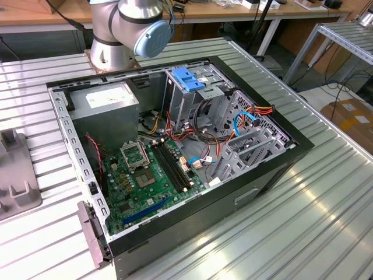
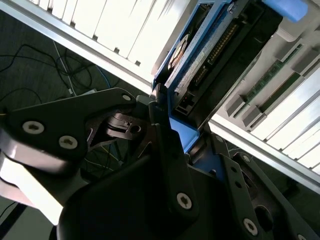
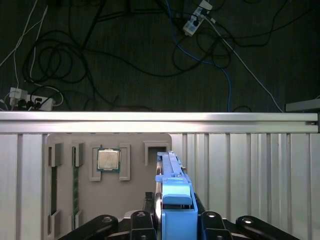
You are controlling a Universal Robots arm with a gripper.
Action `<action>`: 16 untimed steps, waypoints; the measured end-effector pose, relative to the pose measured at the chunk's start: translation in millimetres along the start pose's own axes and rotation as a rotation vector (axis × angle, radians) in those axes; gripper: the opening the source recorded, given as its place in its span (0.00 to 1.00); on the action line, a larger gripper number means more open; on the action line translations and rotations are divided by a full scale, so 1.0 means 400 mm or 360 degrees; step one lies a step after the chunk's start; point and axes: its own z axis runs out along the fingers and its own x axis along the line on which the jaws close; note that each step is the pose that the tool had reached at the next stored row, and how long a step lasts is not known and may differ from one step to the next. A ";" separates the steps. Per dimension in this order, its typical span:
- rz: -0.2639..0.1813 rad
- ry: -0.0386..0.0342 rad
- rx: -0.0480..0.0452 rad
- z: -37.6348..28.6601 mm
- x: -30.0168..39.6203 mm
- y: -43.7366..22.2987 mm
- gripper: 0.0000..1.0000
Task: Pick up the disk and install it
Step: 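Pick up the disk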
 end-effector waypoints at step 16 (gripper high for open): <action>0.0000 -0.0002 0.0000 -0.010 -0.001 0.000 0.37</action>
